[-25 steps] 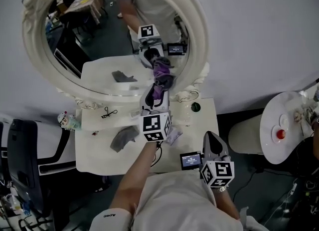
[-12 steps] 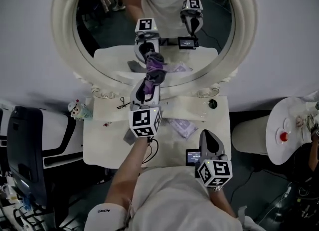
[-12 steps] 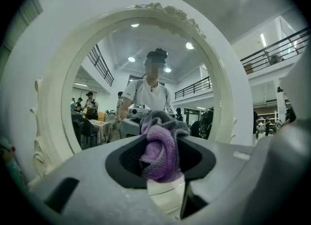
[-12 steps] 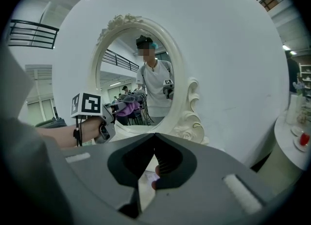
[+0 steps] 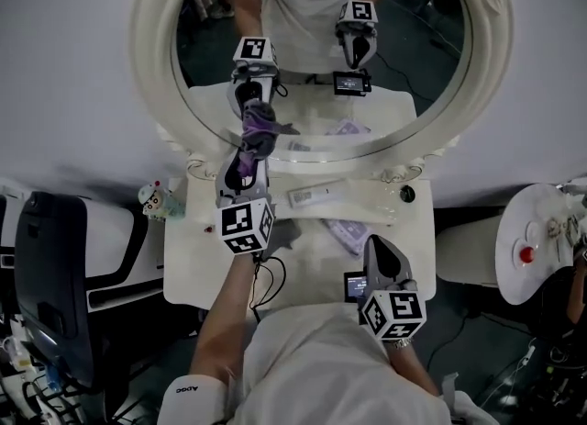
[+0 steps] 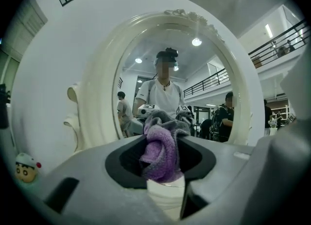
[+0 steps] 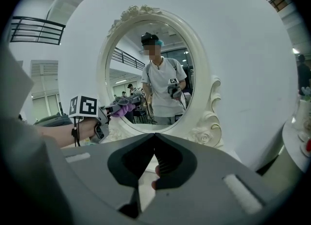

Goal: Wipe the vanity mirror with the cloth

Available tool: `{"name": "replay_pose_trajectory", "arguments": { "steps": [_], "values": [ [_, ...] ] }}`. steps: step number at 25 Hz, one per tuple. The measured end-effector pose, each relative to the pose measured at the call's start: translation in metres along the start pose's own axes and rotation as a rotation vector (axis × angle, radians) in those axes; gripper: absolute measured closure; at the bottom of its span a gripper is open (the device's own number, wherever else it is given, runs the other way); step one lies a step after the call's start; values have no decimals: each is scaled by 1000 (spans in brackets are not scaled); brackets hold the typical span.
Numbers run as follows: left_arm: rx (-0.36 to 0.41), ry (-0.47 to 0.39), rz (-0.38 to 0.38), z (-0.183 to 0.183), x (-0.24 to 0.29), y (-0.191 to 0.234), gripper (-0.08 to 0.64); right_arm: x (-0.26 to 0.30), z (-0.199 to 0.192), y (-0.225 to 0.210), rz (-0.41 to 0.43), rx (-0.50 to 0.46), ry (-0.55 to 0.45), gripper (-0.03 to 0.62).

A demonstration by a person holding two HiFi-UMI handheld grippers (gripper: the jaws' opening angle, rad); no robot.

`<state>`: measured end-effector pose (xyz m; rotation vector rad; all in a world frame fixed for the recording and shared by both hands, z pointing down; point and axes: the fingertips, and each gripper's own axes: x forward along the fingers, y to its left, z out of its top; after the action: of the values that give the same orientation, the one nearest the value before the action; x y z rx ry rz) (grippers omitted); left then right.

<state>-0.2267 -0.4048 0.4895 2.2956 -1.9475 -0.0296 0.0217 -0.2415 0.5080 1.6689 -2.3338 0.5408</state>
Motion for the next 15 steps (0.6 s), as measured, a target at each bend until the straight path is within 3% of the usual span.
{"name": "replay_pose_trajectory", "arguments": {
  "steps": [8, 12, 15],
  "values": [
    [1, -2, 98, -4, -13, 29, 405, -9, -6, -8, 18, 2, -1, 584],
    [-22, -11, 96, -9, -20, 8, 405, -19, -8, -29, 6, 14, -6, 584],
    [-22, -10, 46, -16, -18, -29, 405, -26, -11, -48, -6, 24, -7, 584]
  ]
}}
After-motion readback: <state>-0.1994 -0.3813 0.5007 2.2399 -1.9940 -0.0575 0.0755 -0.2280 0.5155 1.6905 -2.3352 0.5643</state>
